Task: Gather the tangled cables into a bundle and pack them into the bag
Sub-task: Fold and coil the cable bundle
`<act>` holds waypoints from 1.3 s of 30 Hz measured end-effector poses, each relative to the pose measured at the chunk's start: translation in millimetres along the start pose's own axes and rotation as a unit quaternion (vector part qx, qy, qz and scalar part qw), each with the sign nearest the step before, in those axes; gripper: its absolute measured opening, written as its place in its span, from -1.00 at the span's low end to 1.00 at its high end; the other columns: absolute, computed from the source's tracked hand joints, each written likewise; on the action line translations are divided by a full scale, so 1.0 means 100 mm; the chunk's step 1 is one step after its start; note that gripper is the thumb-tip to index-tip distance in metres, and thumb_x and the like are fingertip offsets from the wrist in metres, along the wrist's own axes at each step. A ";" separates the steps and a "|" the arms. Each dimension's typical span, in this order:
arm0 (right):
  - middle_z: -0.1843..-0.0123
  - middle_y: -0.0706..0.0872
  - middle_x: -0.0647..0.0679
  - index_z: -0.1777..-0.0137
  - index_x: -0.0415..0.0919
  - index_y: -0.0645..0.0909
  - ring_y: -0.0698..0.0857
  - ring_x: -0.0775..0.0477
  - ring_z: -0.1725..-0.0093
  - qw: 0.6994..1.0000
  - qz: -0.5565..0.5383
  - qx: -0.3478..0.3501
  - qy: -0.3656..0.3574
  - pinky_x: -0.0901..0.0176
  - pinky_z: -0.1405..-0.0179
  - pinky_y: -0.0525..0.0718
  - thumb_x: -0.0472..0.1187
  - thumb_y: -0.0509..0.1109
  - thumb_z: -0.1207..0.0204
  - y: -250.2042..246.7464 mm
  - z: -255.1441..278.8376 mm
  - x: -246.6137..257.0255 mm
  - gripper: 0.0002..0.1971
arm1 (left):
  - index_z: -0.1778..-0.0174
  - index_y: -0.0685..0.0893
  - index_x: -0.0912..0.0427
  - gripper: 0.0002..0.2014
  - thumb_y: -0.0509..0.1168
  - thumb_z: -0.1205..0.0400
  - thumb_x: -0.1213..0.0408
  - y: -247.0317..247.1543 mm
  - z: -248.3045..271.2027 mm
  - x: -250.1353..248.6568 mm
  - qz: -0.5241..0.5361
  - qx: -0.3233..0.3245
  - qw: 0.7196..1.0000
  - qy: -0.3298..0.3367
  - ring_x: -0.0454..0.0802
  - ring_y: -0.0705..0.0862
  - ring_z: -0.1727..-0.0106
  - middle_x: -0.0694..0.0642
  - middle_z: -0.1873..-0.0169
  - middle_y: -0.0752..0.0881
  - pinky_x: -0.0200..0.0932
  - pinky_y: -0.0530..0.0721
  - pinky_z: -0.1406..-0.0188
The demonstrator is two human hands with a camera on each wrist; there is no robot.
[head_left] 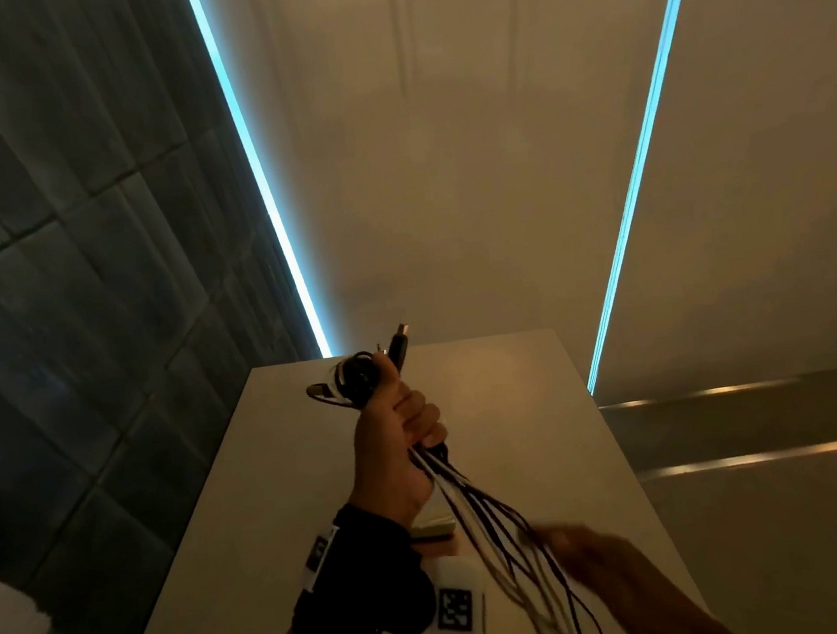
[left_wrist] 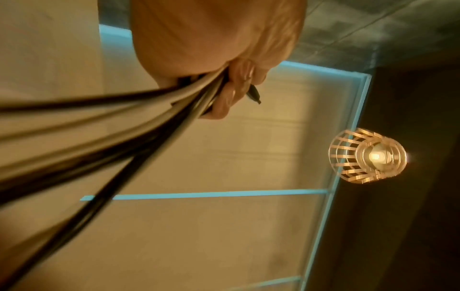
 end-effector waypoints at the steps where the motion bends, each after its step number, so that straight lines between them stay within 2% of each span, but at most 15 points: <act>1: -0.16 0.71 0.42 -0.23 0.33 0.61 0.62 0.44 -0.22 0.999 -0.038 -0.007 -0.017 0.63 -0.08 0.51 0.41 0.05 -0.50 0.00 -0.10 0.21 -0.54 | 0.56 0.29 0.03 -0.50 0.26 -0.62 -0.11 0.08 0.05 0.11 -0.018 0.006 1.000 0.001 -0.19 0.15 0.68 -0.08 0.64 0.19 -0.29 0.17 0.73; 3: 0.03 0.82 0.08 -0.12 0.09 0.67 0.77 0.13 0.02 0.993 -0.111 0.001 -0.047 0.38 0.01 0.68 0.20 0.08 -0.67 0.11 -0.26 0.59 -0.63 | 0.52 0.33 0.05 -0.54 0.32 -0.55 -0.11 0.21 0.14 0.30 -0.054 0.013 0.998 0.005 -0.18 0.15 0.66 -0.06 0.62 0.19 -0.28 0.20 0.70; 4: 0.24 0.77 -0.12 0.02 -0.09 0.66 0.73 -0.09 0.28 0.989 -0.143 0.002 -0.048 0.15 0.22 0.71 0.19 0.13 -0.65 0.16 -0.31 0.73 -0.60 | 0.49 0.34 0.07 -0.56 0.34 -0.52 -0.09 0.25 0.16 0.35 -0.070 0.018 0.997 0.008 -0.17 0.16 0.65 -0.04 0.60 0.19 -0.27 0.23 0.67; 6: 0.49 0.42 -0.11 0.24 -0.19 0.47 0.34 -0.04 0.56 0.973 -0.226 -0.008 -0.034 0.11 0.57 0.35 0.33 0.25 -0.50 0.22 -0.30 0.78 -0.48 | 0.45 0.38 0.10 -0.59 0.39 -0.48 -0.06 0.31 0.17 0.35 -0.092 0.038 0.995 -0.007 -0.14 0.23 0.62 -0.01 0.59 0.23 -0.23 0.31 0.59; 8: 0.49 0.29 0.02 0.28 -0.18 0.52 0.19 0.09 0.54 0.968 -0.251 -0.012 -0.021 0.21 0.56 0.14 0.34 0.24 -0.50 0.22 -0.26 0.70 -0.47 | 0.37 0.51 0.13 -0.66 0.40 -0.47 -0.05 0.32 0.16 0.32 -0.122 0.058 0.990 -0.038 -0.11 0.44 0.54 0.01 0.57 0.42 -0.17 0.45 0.40; 12: 0.55 0.29 0.01 0.20 -0.28 0.63 0.18 0.06 0.58 0.961 -0.273 0.043 0.000 0.12 0.55 0.09 0.28 0.22 -0.54 0.36 -0.19 0.60 -0.44 | 0.26 0.63 0.14 -0.66 0.33 -0.54 -0.11 0.28 0.12 0.15 -0.161 0.077 0.980 -0.084 -0.05 0.66 0.28 0.02 0.43 0.63 -0.02 0.59 0.09; 17: 0.58 0.32 -0.02 0.30 -0.21 0.63 0.27 0.05 0.62 0.958 -0.257 0.115 0.052 0.14 0.57 0.13 0.39 0.31 -0.39 0.57 0.02 0.28 -0.42 | 0.50 0.42 0.12 -0.54 0.24 -0.63 -0.08 0.29 0.01 -0.33 -0.025 0.036 0.997 -0.058 -0.14 0.52 0.62 -0.04 0.65 0.43 -0.20 0.65 0.49; 21: 0.46 0.64 0.02 0.44 -0.10 0.68 0.60 0.08 0.44 0.973 -0.169 0.107 0.112 0.18 0.27 0.53 0.54 0.43 -0.08 0.49 0.13 -0.03 -0.37 | 0.63 0.37 0.07 -0.44 0.17 -0.66 -0.13 0.27 0.05 -0.39 -0.049 0.067 0.992 -0.096 -0.23 0.33 0.75 -0.09 0.74 0.31 -0.34 0.39 0.73; 23: 0.50 0.54 0.04 0.48 -0.11 0.59 0.51 0.12 0.53 0.981 -0.118 0.100 0.119 0.27 0.43 0.45 0.57 0.34 -0.14 0.24 0.11 -0.14 -0.34 | 0.65 0.34 0.06 -0.43 0.16 -0.66 -0.13 0.21 0.12 -0.34 -0.127 0.092 0.981 -0.110 -0.22 0.24 0.76 -0.08 0.75 0.25 -0.33 0.28 0.78; 26: 0.55 0.38 0.02 0.43 -0.10 0.56 0.29 0.11 0.61 0.973 -0.186 0.095 0.095 0.30 0.63 0.25 0.40 0.45 -0.19 -0.22 0.06 -0.04 -0.48 | 0.61 0.38 0.06 -0.50 0.26 -0.59 -0.10 0.07 0.27 -0.22 -0.238 0.115 0.958 -0.111 -0.19 0.18 0.72 -0.05 0.69 0.23 -0.31 0.19 0.73; 29: 0.45 0.25 -0.31 0.36 -0.13 0.60 0.14 0.00 0.52 0.976 -0.197 0.087 0.022 0.28 0.60 0.15 0.27 0.55 -0.26 -0.61 -0.04 0.28 -0.56 | 0.58 0.39 0.07 -0.55 0.30 -0.54 -0.07 0.01 0.41 -0.05 -0.264 0.127 0.945 -0.143 -0.18 0.13 0.70 -0.04 0.68 0.21 -0.30 0.09 0.69; 32: 0.43 0.22 -0.42 0.38 -0.13 0.60 0.11 -0.03 0.50 0.988 -0.144 0.044 -0.036 0.26 0.62 0.13 0.32 0.54 -0.23 -0.85 -0.22 0.63 -0.52 | 0.45 0.51 0.12 -0.60 0.44 -0.49 -0.08 0.05 0.55 0.16 -0.289 0.157 0.926 -0.184 -0.17 0.13 0.68 -0.04 0.64 0.20 -0.31 0.09 0.69; 35: 0.48 0.27 -0.24 0.43 -0.19 0.57 0.21 0.02 0.55 0.994 -0.071 -0.006 -0.079 0.25 0.59 0.17 0.28 0.50 -0.28 -0.99 -0.43 0.91 -0.50 | 0.04 0.71 0.30 -0.56 0.46 -0.44 -0.05 0.13 0.67 0.32 -0.319 0.200 0.907 -0.188 -0.17 0.17 0.65 -0.02 0.58 0.22 -0.28 0.12 0.66; 37: 0.56 0.34 -0.11 0.43 -0.22 0.56 0.30 0.05 0.57 0.993 0.005 -0.031 -0.117 0.20 0.55 0.27 0.11 0.45 -0.44 -1.01 -0.52 1.10 -0.58 | -0.23 0.65 0.40 -0.43 0.45 -0.46 0.01 0.13 0.71 0.40 -0.337 0.214 0.897 -0.188 -0.17 0.20 0.63 -0.01 0.56 0.29 -0.27 0.13 0.64; 39: 0.54 0.50 -0.12 0.41 -0.13 0.60 0.44 0.03 0.52 0.980 0.101 -0.050 -0.162 0.09 0.46 0.42 0.08 0.41 -0.49 -0.95 -0.58 1.26 -0.66 | -0.24 0.71 0.22 -0.51 0.48 -0.47 0.03 0.18 0.78 0.49 -0.356 0.252 0.879 -0.191 -0.17 0.28 0.59 0.13 0.40 0.54 -0.26 0.19 0.59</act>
Point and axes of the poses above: each hand's wrist, its own z-axis away from the middle knuckle, its own y-axis out of the palm, x = y × z, the point moved 10 cm from there along -z, towards the middle knuckle
